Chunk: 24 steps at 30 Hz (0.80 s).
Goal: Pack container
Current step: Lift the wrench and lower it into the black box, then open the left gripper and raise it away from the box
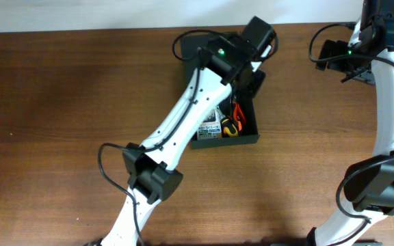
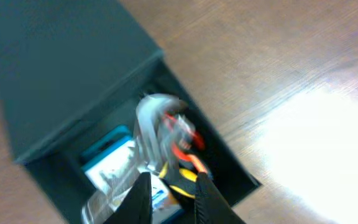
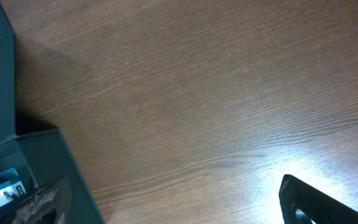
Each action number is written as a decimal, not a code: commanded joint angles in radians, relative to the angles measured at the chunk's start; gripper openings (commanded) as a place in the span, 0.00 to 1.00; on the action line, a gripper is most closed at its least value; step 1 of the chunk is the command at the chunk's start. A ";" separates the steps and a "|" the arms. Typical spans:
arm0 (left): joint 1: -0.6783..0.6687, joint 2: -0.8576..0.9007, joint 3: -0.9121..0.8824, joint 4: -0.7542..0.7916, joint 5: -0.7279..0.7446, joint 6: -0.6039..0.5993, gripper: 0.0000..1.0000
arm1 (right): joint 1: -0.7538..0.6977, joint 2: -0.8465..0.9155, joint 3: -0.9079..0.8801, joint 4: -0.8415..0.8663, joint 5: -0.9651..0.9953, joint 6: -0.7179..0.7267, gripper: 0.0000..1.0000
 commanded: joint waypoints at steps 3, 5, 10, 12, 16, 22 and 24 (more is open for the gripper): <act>-0.003 0.122 0.015 -0.036 -0.005 -0.028 0.02 | 0.005 0.002 0.004 0.002 -0.006 0.008 0.99; -0.003 0.162 0.015 -0.048 -0.005 -0.027 0.02 | 0.005 0.002 0.004 0.002 -0.005 0.008 0.99; -0.003 0.204 0.015 -0.064 -0.006 -0.023 0.02 | 0.005 0.002 0.004 0.002 -0.005 0.008 0.99; -0.003 0.196 0.024 -0.083 -0.047 -0.016 0.02 | 0.005 0.002 0.004 0.002 -0.005 0.008 0.99; 0.010 0.166 0.091 -0.145 -0.109 -0.017 0.10 | 0.005 0.002 0.004 0.002 -0.005 0.008 0.99; 0.097 0.068 0.195 -0.233 -0.122 -0.017 0.76 | 0.005 0.002 0.004 0.002 -0.005 0.008 0.99; 0.143 0.033 0.216 -0.249 -0.122 -0.019 0.86 | 0.005 0.002 0.004 0.002 -0.005 0.008 0.99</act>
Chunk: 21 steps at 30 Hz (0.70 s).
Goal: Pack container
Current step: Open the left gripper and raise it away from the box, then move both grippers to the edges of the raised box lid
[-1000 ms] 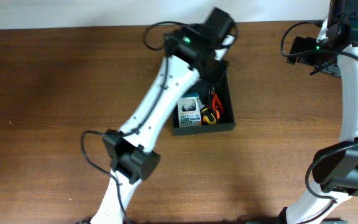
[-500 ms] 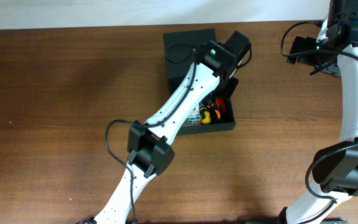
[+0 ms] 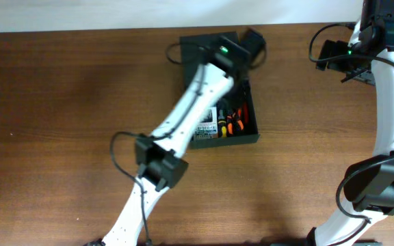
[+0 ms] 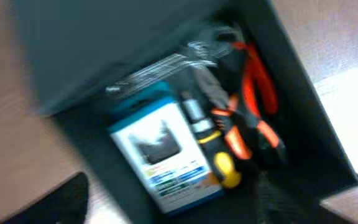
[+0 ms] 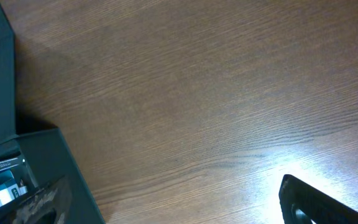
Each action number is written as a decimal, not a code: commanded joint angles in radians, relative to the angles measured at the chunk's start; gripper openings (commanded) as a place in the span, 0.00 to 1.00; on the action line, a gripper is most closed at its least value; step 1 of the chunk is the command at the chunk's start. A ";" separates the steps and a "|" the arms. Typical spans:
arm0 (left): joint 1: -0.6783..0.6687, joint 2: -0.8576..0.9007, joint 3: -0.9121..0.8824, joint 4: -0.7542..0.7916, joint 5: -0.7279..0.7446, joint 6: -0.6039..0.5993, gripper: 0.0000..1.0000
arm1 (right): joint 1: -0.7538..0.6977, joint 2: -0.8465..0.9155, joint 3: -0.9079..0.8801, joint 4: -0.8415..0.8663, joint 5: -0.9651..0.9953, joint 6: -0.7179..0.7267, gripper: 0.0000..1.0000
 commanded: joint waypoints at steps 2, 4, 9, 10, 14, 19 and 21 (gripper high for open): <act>0.139 -0.156 0.072 -0.024 -0.029 -0.013 0.97 | 0.005 0.002 0.004 0.002 -0.005 0.008 0.99; 0.201 -0.176 0.072 -0.024 -0.028 -0.014 0.98 | 0.005 0.002 0.004 0.001 -0.005 0.008 0.99; 0.368 -0.167 0.059 -0.014 0.112 -0.012 0.99 | 0.005 0.002 0.004 0.079 -0.010 0.019 0.99; 0.398 -0.163 0.047 -0.010 0.164 -0.011 0.99 | 0.005 0.002 0.004 0.116 -0.016 0.019 0.99; 0.508 -0.140 -0.038 0.021 0.382 0.088 0.99 | 0.005 0.002 0.004 0.169 -0.086 0.019 0.99; 0.622 -0.091 -0.150 0.066 0.715 0.240 0.50 | 0.009 0.016 0.002 0.270 -0.290 0.022 0.24; 0.648 -0.070 -0.184 0.098 0.780 0.262 0.20 | 0.018 0.042 0.002 0.277 -0.297 0.068 0.06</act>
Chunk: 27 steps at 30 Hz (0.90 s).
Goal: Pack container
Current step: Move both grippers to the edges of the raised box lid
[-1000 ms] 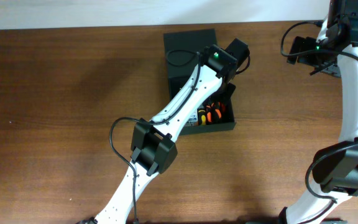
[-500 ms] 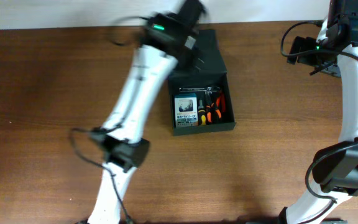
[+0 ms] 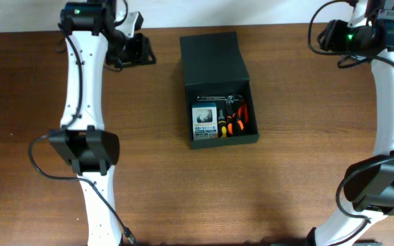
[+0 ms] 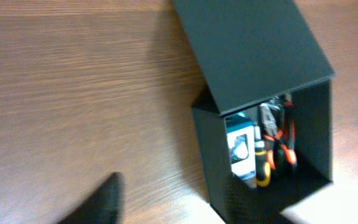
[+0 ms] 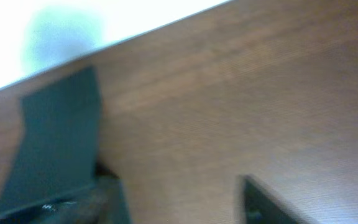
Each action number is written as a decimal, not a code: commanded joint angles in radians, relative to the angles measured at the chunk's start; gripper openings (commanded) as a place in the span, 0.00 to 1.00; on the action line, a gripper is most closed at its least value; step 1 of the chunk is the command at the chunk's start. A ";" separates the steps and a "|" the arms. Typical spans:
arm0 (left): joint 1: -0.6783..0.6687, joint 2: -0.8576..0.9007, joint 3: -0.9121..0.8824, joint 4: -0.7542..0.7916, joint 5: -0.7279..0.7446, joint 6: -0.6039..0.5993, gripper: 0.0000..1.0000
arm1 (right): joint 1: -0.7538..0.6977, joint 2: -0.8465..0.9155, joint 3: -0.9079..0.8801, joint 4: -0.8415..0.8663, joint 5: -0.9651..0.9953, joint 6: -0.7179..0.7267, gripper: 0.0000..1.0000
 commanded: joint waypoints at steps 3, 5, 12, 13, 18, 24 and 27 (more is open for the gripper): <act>0.060 0.087 -0.113 0.091 0.329 0.109 0.02 | 0.023 0.122 0.003 0.011 -0.211 0.087 0.04; 0.060 0.104 -0.144 0.119 0.361 0.109 0.02 | 0.023 0.182 0.003 0.016 -0.371 0.084 0.04; 0.058 0.121 -0.345 0.328 0.536 0.108 0.02 | 0.020 0.410 0.003 0.111 -0.808 0.016 0.04; 0.056 0.122 -0.383 0.365 0.557 0.108 0.02 | 0.020 0.434 0.003 0.126 -0.846 0.016 0.04; 0.054 0.135 -0.529 0.547 0.643 0.026 0.02 | 0.019 0.499 0.003 0.180 -0.867 0.016 0.04; 0.023 0.191 -0.555 0.660 0.660 -0.076 0.02 | 0.029 0.524 0.003 0.226 -0.767 0.016 0.04; -0.002 0.201 -0.555 0.702 0.647 -0.101 0.02 | 0.040 0.532 0.003 0.220 -0.693 0.020 0.04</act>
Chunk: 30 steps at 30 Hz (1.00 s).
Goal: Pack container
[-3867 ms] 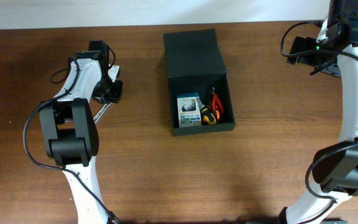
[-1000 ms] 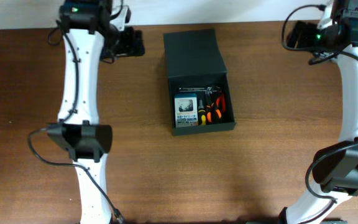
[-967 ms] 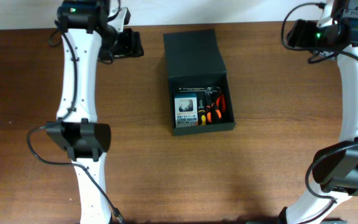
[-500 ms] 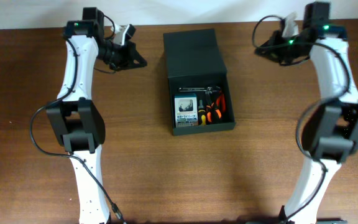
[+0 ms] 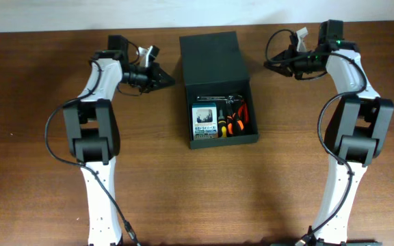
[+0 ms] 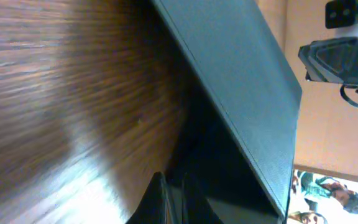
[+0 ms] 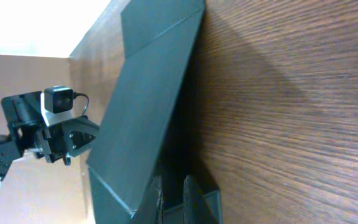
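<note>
A black box (image 5: 252, 140) sits mid-table and holds a blue-and-white package (image 5: 204, 123), a yellow-handled screwdriver (image 5: 220, 123), orange pliers (image 5: 237, 117) and a steel wrench (image 5: 214, 100). Its lid (image 5: 211, 58) stands open at the back, tilted. My left gripper (image 5: 166, 80) lies low at the lid's left edge, fingers together. The left wrist view shows the left gripper (image 6: 174, 193) beside the lid (image 6: 229, 74). My right gripper (image 5: 271, 65) is a little off the lid's right edge, also shut. The right wrist view has the right gripper (image 7: 174, 193) facing the lid (image 7: 148, 99).
Bare brown wood surrounds the box. The table's back edge runs just behind the lid. Each arm's wrist shows in the other's view: the right one (image 6: 347, 59), the left one (image 7: 55, 124).
The left gripper was open at the back left, away from the box; it is now shut at the lid's left side. The right gripper has come down near the lid's right side and shut.
My left gripper was low over the box above the wrench and pliers. Then it was higher over the box, the tools lying inside. Then it was off at the back left. Now both grippers flank the open lid.
</note>
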Each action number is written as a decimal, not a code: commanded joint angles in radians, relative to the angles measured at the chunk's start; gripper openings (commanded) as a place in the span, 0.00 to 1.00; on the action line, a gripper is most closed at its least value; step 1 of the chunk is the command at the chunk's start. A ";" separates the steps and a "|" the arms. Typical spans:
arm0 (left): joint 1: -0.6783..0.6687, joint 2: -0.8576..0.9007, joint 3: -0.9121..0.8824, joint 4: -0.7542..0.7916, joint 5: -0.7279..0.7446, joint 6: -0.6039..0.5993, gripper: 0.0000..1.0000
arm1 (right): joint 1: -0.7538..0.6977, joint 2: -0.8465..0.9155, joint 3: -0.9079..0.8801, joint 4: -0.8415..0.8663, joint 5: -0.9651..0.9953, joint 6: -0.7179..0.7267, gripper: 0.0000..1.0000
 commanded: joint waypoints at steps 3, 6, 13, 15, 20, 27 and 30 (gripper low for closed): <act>-0.053 0.016 -0.005 0.055 -0.029 -0.074 0.02 | 0.037 0.040 0.006 -0.013 0.139 -0.010 0.04; -0.064 0.018 -0.005 0.082 -0.055 -0.095 0.02 | 0.059 0.063 0.006 -0.010 0.142 -0.010 0.04; -0.064 0.055 -0.005 0.132 -0.054 -0.162 0.02 | 0.113 0.091 0.006 0.002 0.186 -0.010 0.04; -0.065 0.064 -0.005 0.136 -0.054 -0.169 0.02 | 0.124 0.091 0.006 0.013 0.186 -0.010 0.04; -0.066 0.066 -0.004 0.244 -0.019 -0.202 0.02 | 0.135 0.091 0.006 0.101 0.067 -0.011 0.04; -0.057 0.066 -0.004 0.681 0.135 -0.465 0.02 | 0.106 0.091 0.006 0.346 -0.144 0.042 0.04; -0.057 0.066 -0.004 0.871 0.169 -0.592 0.02 | 0.095 0.091 0.006 0.396 -0.190 0.066 0.04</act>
